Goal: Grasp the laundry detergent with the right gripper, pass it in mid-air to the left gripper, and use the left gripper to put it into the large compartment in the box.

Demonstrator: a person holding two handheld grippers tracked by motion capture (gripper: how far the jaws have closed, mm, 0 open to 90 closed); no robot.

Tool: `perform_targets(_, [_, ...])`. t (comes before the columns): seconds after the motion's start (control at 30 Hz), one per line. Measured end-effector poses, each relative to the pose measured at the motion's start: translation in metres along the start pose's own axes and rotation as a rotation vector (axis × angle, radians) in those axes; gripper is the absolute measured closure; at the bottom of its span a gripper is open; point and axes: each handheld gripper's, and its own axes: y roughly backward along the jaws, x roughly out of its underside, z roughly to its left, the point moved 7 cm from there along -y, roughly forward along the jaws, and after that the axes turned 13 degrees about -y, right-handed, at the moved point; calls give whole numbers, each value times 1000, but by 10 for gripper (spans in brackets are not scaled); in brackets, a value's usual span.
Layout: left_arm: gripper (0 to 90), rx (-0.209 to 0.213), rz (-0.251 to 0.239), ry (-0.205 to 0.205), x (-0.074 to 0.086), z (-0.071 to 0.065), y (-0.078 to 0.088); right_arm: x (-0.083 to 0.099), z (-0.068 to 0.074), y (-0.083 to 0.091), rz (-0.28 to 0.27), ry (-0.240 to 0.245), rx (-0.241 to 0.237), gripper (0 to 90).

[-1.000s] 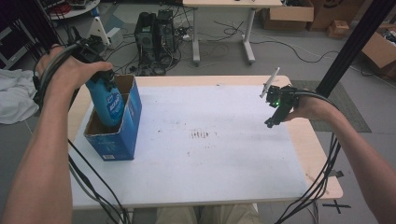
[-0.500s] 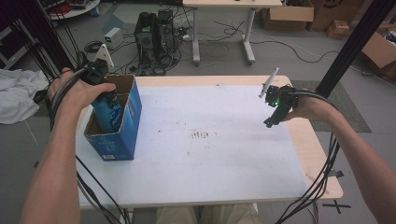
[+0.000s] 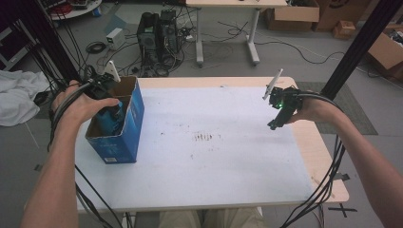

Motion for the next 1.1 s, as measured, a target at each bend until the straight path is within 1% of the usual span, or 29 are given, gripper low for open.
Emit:
perform_targets(0.03, [381,13,-3,-41,0,-3,-6,0,-1,0,-2,1,-1,212])
perform_targets(0.07, [381,13,-4,-51,0,-3,-7,0,0,0,0,0,-1,212])
perform_targets(0.1, [381,-4,-16,41,-4,1,9,0,0,0,1,1,-1,212])
perform_targets(0.13, [381,20,13,-120,3,-4,-15,2,-2,0,0,-3,0,212])
perform_targets(0.17, [381,13,-1,-83,1,-4,-10,1,-1,1,1,-3,1,212])
perform_targets(0.2, [380,12,-4,-37,0,-3,-6,1,0,0,2,3,-2,212])
perform_targets(0.23, [381,4,-2,-4,0,-1,-2,0,0,0,0,1,-1,212])
perform_targets(0.27, [381,21,10,-115,3,-3,-17,0,-1,0,-4,3,-1,212])
perform_targets(0.3, [381,20,11,-123,3,-3,-20,2,-1,1,0,-3,1,212])
perform_targets(0.33, [381,18,13,-119,3,-4,-16,2,-1,1,-1,-4,2,212])
perform_targets(0.4, [381,19,12,-134,4,-2,-24,1,-1,1,0,-6,4,212])
perform_targets(0.47, [381,21,9,-121,3,-3,-20,1,-1,1,0,-7,4,212])
perform_targets(0.5, [381,20,7,-140,4,-2,-26,2,-1,1,0,-4,2,212])
perform_targets(0.53, [381,18,13,-136,4,-2,-24,1,-1,1,2,-11,7,212])
perform_targets(0.6, [381,20,6,-152,5,-3,-29,1,-1,1,0,-11,7,212])
perform_targets(0.67, [381,20,10,-119,3,-3,-18,2,-1,1,2,-10,7,212])
perform_targets(0.7, [381,22,12,-115,3,-3,-17,2,-1,1,0,-3,2,212])
perform_targets(0.73, [381,19,9,-158,5,-3,-29,2,-1,1,0,-3,1,212])
perform_targets(0.77, [380,25,3,-186,6,-3,-33,1,-1,1,-3,-9,7,212])
perform_targets(0.8, [381,19,6,-149,5,-3,-28,1,-1,1,-2,-9,10,212])
perform_targets(0.83, [381,17,12,-130,3,-3,-22,1,-1,1,-2,-8,6,212])
perform_targets(0.87, [380,24,3,-189,6,-3,-34,1,-1,1,-1,-7,4,212])
perform_targets(0.9, [381,22,2,-172,6,-3,-32,1,-2,1,-1,-10,12,212])
perform_targets(0.93, [380,23,4,-195,7,-3,-34,1,-1,1,-3,-10,10,212])
perform_targets(0.97, [380,25,8,-192,7,-3,-33,1,-2,1,-2,-13,13,212])
perform_targets(1.0, [380,22,8,-202,7,-3,-35,1,-1,1,-1,-11,11,212])
perform_targets(1.03, [380,19,7,-166,6,-3,-30,2,-2,1,-3,-14,13,212])
perform_targets(1.07, [380,19,7,-166,6,-3,-30,1,-1,1,-2,-10,9,212])
perform_targets(1.1, [380,22,8,-203,6,-3,-36,1,-2,1,0,-12,12,212])
